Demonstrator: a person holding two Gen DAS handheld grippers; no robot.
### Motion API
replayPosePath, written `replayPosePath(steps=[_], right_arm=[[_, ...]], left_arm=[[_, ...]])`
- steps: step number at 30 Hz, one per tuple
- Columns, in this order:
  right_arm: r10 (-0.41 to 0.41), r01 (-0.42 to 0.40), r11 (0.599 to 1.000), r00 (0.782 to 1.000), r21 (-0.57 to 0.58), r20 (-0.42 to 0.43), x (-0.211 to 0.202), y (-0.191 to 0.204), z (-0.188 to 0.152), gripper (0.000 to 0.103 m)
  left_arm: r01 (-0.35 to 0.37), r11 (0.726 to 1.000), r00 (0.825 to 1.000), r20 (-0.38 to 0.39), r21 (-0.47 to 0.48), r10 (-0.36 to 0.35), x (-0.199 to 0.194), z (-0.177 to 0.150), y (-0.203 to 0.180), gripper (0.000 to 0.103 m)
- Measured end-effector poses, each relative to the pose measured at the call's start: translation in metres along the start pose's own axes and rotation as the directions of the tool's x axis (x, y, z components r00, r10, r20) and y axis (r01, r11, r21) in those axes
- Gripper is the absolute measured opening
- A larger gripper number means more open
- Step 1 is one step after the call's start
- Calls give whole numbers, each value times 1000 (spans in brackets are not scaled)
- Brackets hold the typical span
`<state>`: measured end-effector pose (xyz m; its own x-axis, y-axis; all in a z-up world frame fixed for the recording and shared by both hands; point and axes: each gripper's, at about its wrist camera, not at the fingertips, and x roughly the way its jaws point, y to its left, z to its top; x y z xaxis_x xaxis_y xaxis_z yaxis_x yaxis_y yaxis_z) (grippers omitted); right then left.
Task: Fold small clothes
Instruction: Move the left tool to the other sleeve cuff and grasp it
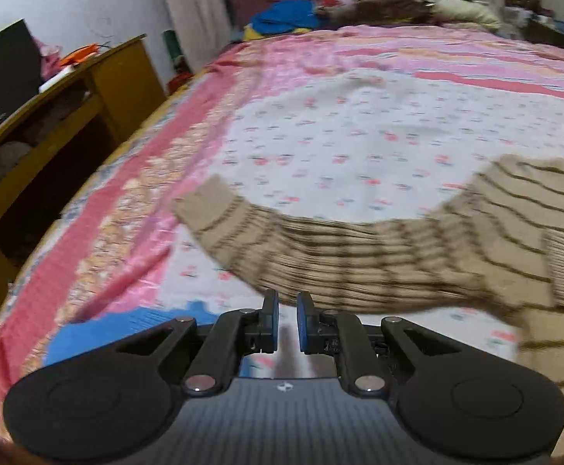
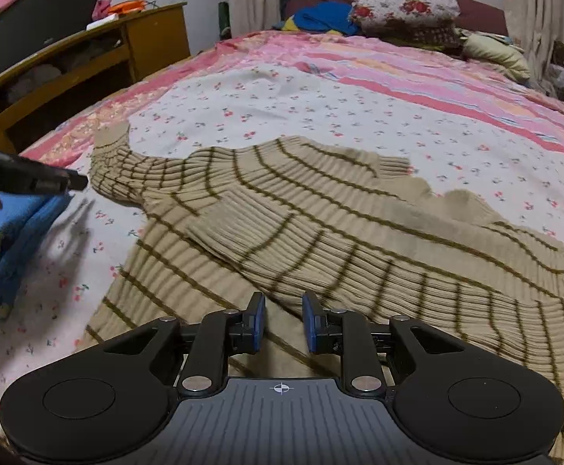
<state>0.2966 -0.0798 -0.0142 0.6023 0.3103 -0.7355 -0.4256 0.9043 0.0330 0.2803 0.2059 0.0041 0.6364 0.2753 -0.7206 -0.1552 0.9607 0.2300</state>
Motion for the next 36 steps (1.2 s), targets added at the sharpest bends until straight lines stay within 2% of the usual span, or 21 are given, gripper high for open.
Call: replayPosePath(steps=[3,7,15,23,27,32,34,36], right_arm=[[-18,18,998,1000,-57,5,3,13,4,22],[-18,18,997,1000,-71,-1,11,20,11,22],[-15,14,995,1000,-99,-10,24,32,22,22],[-17,16,994,1000,-109,-9,33,39,30,22],[-17,15,993,1000,-114,-12,37,43,33,22],[-19,17,993,1000,-118,-16,39,46,33,23],[-23,21,992,1000,-124,-16,39,47,32,23],[-22,20,992,1000,-123,-17,39,48,32,23]], left_arm=[[-35,999,999,-5,6,35,12,5,13,20],[-45,999,999,-7,-7,45,29,17,25,20],[-30,998,998,-53,-49,28,67,32,32,20],[-44,995,997,-68,-88,38,87,38,44,21],[-27,992,997,-72,-126,18,95,41,52,25],[-33,992,996,-82,-125,23,102,45,51,26],[-31,991,997,-76,-133,21,102,45,52,26],[7,983,998,-56,-184,-17,100,42,60,22]])
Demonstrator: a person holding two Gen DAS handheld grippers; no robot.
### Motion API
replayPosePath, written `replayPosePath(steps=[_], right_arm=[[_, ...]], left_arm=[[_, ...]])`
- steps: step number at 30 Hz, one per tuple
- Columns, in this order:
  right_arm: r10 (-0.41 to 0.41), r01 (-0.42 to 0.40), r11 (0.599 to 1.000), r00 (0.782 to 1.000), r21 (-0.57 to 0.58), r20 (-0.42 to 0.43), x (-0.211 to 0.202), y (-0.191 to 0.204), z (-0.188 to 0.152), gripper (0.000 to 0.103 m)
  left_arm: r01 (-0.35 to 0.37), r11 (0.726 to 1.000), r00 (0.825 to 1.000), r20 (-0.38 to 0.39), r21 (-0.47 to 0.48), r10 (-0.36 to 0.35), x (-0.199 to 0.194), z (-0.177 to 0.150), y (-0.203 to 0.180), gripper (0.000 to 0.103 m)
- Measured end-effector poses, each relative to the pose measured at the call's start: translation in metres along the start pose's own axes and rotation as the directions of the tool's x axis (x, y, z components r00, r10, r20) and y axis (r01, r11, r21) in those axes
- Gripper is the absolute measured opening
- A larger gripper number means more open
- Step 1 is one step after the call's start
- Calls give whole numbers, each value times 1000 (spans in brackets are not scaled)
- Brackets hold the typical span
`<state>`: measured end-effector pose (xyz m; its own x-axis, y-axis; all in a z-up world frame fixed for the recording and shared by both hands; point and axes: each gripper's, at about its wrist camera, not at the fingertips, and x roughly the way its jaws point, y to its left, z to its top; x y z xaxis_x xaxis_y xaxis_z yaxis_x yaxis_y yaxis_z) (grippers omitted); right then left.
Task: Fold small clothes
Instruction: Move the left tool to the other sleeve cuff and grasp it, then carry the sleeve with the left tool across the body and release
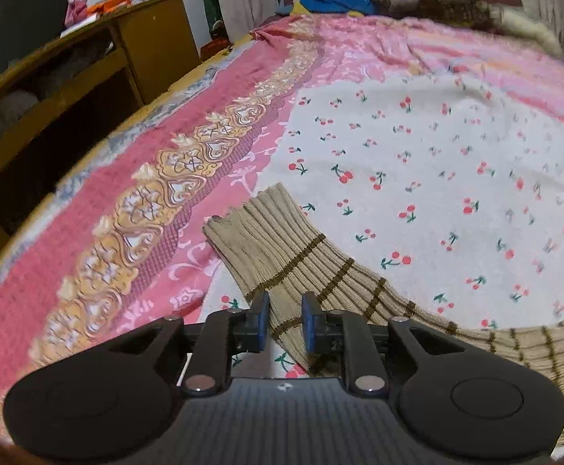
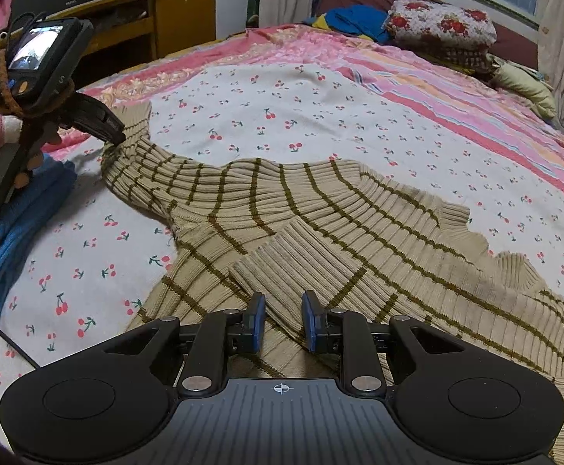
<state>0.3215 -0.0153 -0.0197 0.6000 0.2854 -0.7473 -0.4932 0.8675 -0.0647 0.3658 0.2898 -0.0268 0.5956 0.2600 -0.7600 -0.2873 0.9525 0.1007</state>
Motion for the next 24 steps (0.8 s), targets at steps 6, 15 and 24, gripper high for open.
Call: replayPosePath(steps=[6,15,24], right_arm=[[13,-13,1000,1000,20,5,0,-2,-2,23],[19,-19,999,1000,35,10,-2,-6,-2,23],[17,-19,998,1000,67,20,-14,-16,-5,22]], left_arm=[[91,987,996,23,-131,-89,-6,0,29,10],[97,990,995,27,-107,-95,-7,-1,19,9],[230,969,966,139,-86,-217,-58,8,0,9]])
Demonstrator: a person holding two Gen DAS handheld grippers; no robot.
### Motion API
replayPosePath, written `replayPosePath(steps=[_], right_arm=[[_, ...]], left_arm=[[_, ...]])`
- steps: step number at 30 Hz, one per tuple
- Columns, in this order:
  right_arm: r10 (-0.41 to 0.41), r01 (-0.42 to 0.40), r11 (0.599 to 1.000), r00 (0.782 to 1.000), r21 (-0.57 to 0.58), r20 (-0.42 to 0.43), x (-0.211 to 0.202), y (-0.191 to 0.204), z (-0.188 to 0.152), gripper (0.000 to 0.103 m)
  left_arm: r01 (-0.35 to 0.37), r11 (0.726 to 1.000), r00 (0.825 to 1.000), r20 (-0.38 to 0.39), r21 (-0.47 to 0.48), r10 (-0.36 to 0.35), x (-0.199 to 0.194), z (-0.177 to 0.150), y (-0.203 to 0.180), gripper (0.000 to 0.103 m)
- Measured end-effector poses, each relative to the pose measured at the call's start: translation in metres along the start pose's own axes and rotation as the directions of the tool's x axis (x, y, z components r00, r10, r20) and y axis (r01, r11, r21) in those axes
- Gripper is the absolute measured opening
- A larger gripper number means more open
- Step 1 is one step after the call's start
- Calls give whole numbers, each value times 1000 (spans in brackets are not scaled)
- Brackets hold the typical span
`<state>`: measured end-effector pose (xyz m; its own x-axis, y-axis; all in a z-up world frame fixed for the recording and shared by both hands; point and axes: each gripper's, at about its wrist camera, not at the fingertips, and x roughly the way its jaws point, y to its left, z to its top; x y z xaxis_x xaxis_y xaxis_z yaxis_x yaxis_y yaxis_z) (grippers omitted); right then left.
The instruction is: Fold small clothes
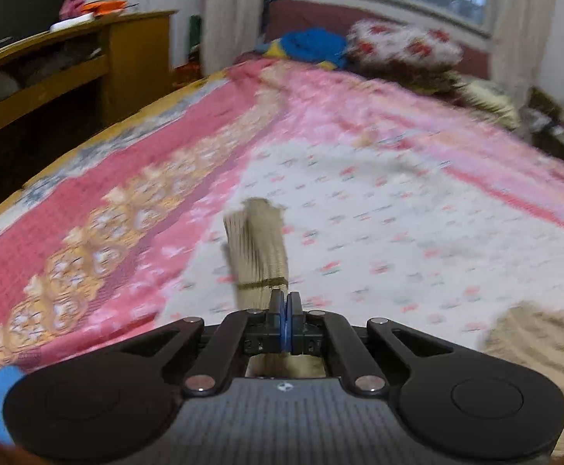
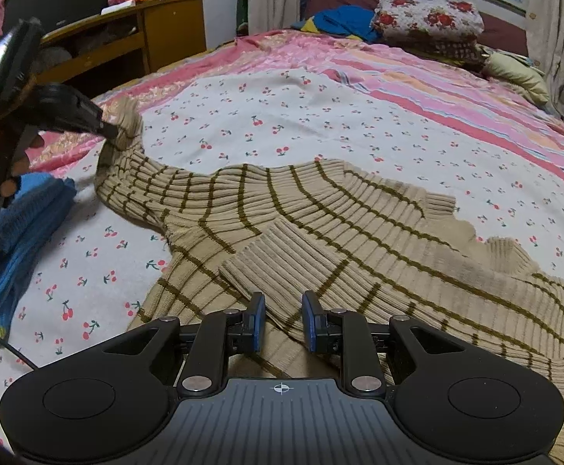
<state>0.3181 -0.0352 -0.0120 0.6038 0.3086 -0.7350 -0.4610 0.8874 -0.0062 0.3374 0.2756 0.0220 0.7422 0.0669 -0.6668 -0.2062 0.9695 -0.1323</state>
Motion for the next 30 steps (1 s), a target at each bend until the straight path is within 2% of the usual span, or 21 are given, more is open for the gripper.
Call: replayPosePath(steps=[4,7,11,14,17,20,23,30], right_arm=[[-1,0,1000,1000,24,13,-12,-7,-2,22],[-12,11,999,1000,35,23,-22,-15,-5,22],[-36,35,998,999,48,27,-33,-27,-11,22],[-59,58,997,998,57,21,-40,-37,-18,22],[-80,80,995,997,67,8,-45,-48,-27,22],[-95,95,993,996,76,-5,-49,-57,-36,22],[-98,98,991,995,90,-8,-53,-64,-43,22],[-82,84,990,996,112,-17,-60,-69,-58,22]], left_arm=[[136,988,990,33,67,-138,-32,1,-40,9],[249,959,967,20,135,-254,-56,-7,-78,9],[394,888,917,-41,239,-396,-84,-30,-133,9],[459,836,888,-117,300,-445,-92,-55,-165,9],[465,808,885,-183,361,-428,-93,-80,-185,9],[470,798,881,-244,376,-404,-91,-99,-194,9],[465,802,883,-258,374,-391,-97,-113,-193,9],[423,828,905,-215,366,-367,-111,-115,-169,9]])
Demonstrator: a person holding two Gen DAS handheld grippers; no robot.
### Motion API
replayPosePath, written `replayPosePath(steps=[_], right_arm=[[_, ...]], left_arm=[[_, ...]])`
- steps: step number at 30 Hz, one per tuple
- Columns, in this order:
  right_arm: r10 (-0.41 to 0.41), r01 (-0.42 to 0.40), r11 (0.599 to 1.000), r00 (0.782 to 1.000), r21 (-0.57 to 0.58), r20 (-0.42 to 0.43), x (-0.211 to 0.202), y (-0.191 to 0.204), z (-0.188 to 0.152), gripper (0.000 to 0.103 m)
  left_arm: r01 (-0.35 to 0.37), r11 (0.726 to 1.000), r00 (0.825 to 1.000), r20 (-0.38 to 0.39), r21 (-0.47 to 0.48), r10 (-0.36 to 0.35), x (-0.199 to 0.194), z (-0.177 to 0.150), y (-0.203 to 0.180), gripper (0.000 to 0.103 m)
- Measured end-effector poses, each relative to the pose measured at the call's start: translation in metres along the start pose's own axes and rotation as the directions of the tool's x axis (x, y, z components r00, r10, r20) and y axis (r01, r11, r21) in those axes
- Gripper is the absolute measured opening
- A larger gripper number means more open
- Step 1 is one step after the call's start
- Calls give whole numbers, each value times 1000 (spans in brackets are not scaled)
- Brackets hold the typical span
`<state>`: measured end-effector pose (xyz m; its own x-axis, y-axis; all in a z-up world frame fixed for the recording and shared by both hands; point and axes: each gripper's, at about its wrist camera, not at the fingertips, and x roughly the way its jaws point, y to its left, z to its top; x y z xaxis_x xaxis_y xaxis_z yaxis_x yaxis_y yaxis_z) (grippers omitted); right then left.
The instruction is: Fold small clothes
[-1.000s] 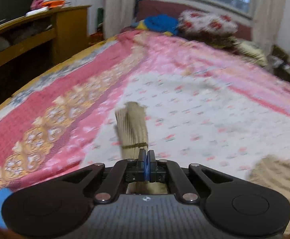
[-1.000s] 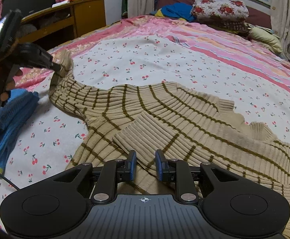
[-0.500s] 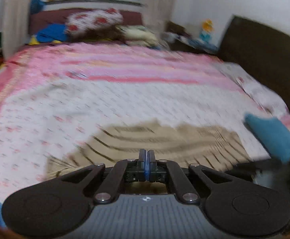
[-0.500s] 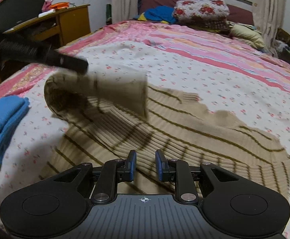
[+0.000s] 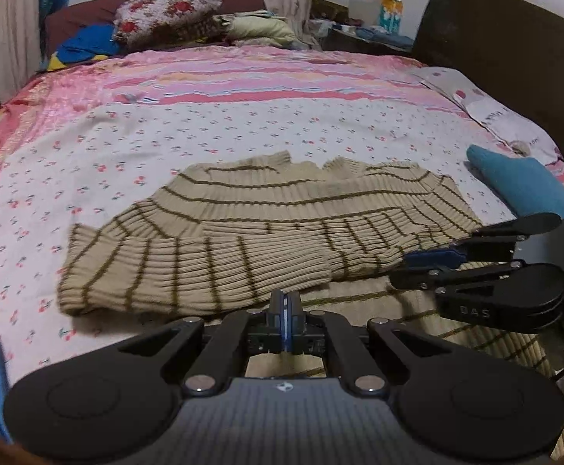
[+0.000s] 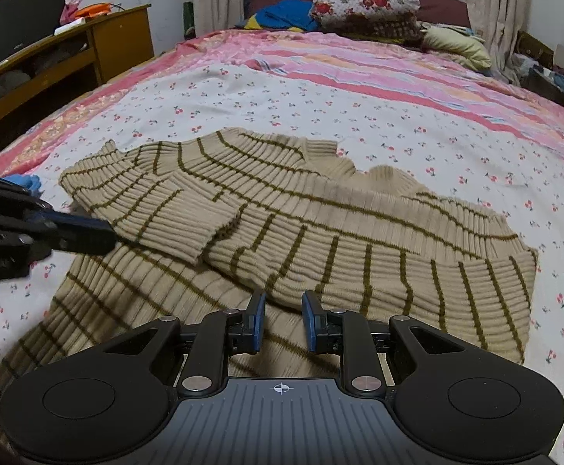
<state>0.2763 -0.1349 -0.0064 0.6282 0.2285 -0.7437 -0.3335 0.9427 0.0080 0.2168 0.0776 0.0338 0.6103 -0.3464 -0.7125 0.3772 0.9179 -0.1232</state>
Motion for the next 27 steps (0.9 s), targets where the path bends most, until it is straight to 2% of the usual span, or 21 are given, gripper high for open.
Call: replayPosePath(steps=[10,16,18,20,24,25,27], right_arm=[[45,-44,998,999,41,-9,6,10,6,22],[148,-145,980,989,139,-10,18,11,23,24],[178,-173,972,984,157,-16,24,14,27,32],[173,-166,974,985,155,-27,31,19,29,36],[165,-161,979,986,126,-24,42,29,38,38],[161,-157,981,986,112,-28,44,32,40,37],[136,-132,987,990,88,-43,48,36,42,20]], left_arm=[[-41,999,999,11,-33,41,-7,-18,21,9],[-63,998,997,33,-7,63,-2,-17,23,9],[-74,997,997,35,15,74,0,-18,21,9],[-65,998,997,29,14,65,2,-19,22,9],[-67,998,998,16,9,67,3,-23,24,9],[-69,998,998,12,6,69,3,-24,25,9],[-74,997,997,9,3,74,2,-25,27,9]])
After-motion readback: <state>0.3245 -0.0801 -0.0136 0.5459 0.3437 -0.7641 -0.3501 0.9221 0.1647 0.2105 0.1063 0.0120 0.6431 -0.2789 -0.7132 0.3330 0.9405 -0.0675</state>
